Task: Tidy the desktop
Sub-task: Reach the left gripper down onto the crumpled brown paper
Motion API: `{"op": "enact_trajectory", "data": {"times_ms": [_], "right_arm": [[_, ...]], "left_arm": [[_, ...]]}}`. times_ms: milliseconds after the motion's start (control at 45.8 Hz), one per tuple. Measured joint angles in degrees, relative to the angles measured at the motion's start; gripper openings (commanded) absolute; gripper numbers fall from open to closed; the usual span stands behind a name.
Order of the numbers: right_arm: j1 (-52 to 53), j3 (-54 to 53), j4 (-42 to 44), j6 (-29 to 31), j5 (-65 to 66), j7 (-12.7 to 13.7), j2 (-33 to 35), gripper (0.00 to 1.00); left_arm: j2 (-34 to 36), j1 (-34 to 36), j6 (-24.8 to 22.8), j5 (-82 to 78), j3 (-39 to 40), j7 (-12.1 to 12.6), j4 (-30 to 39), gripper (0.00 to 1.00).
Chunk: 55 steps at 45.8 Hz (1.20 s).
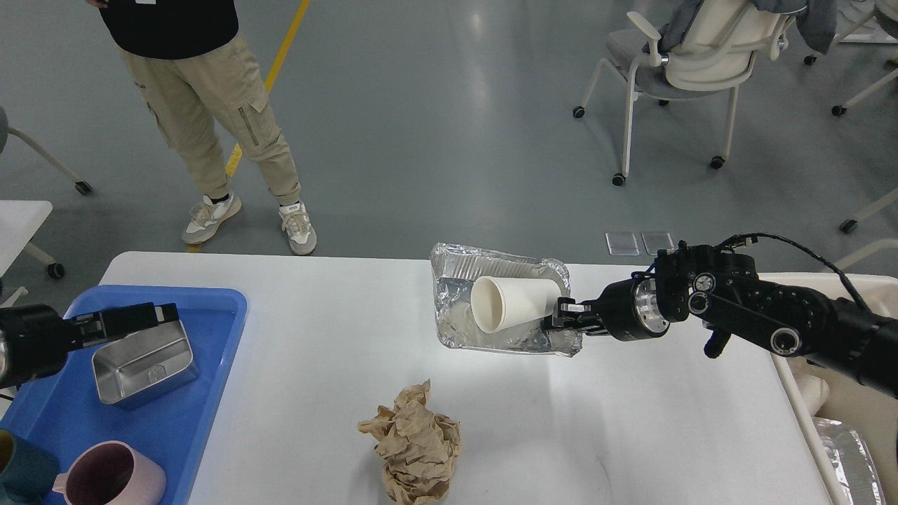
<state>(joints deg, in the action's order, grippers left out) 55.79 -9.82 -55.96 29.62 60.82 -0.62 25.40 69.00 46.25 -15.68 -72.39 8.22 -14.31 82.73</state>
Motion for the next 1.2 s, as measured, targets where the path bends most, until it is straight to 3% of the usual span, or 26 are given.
{"op": "enact_trajectory", "data": {"times_ms": [197,437,764,1201], "right_arm": [[-0.09,-0.03,-0.01,0.0,0.0,-0.06,-0.23,0.0],[-0.11,-0.34,0.07,-0.09,0.0,-0.01,-0.42,0.0],[0.02,-0.47,0.03,-0.44,0.0,0.0,-0.85,0.0],[0.03,-0.64,-0.11,-0.53,0.0,-0.09,-0.81,0.0]], "left_arm": [[-9.68,6.7,-6.55,-20.79,-0.68,-1.57,-0.38,0.97],[-22.59,12.75,-13.61,-31.02,-3.21,-1.55,-1.38,0.97],[-35.15,20.17,-14.66,-35.14,-17.8,-1.52,-2.73,0.97],[-50.27,21.45,-14.64,-35.81,-19.51,-1.54,-11.74,0.97]]}}
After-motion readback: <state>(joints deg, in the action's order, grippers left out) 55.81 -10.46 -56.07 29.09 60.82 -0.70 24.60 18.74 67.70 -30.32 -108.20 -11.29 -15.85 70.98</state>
